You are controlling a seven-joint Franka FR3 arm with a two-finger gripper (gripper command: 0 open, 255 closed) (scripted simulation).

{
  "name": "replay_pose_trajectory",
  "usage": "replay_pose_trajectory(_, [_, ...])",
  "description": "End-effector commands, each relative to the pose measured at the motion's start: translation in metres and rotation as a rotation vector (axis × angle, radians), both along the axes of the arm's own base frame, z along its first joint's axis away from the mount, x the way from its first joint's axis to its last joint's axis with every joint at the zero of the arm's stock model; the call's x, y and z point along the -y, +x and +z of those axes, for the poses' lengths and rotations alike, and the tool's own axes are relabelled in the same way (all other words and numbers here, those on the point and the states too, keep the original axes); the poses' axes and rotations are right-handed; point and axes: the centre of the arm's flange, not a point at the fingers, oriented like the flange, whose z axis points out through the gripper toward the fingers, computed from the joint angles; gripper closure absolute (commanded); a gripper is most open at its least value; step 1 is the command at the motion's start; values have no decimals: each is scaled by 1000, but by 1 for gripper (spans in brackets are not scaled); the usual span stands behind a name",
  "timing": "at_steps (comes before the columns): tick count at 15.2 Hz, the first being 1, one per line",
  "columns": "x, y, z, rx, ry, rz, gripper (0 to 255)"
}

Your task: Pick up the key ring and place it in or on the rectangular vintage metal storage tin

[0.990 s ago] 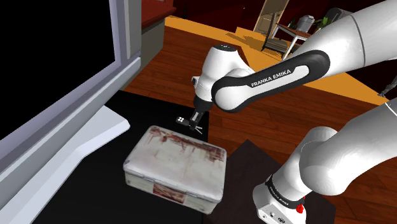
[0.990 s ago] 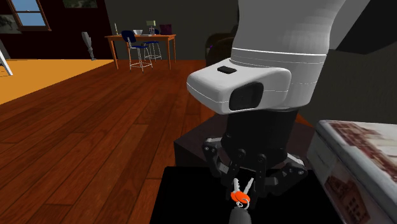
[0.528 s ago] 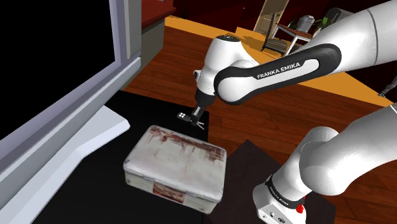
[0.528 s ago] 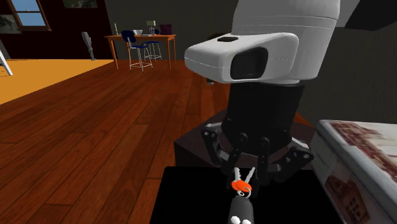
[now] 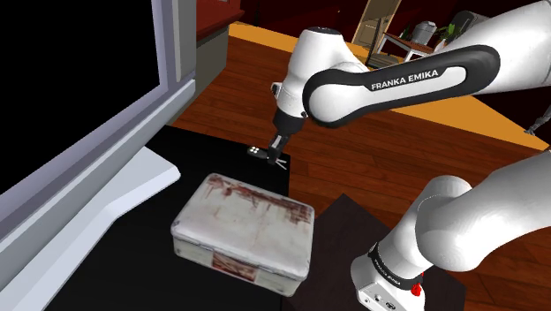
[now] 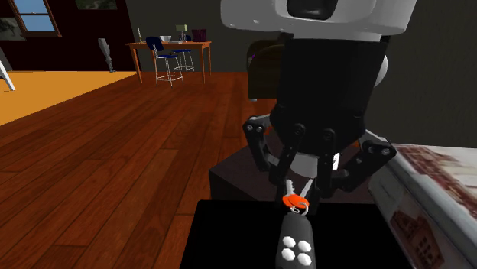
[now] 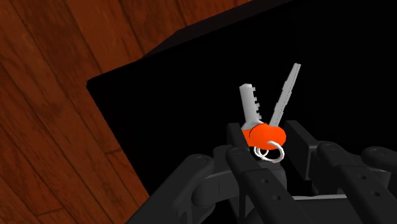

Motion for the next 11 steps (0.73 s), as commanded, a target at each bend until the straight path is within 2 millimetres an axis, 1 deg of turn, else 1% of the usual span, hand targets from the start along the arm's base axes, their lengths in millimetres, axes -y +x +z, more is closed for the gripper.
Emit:
replay_pose_trajectory(1, [1,-1,11,0,0,0,255])
replay_pose_trajectory(11, [1,-1,64,0,0,0,255])
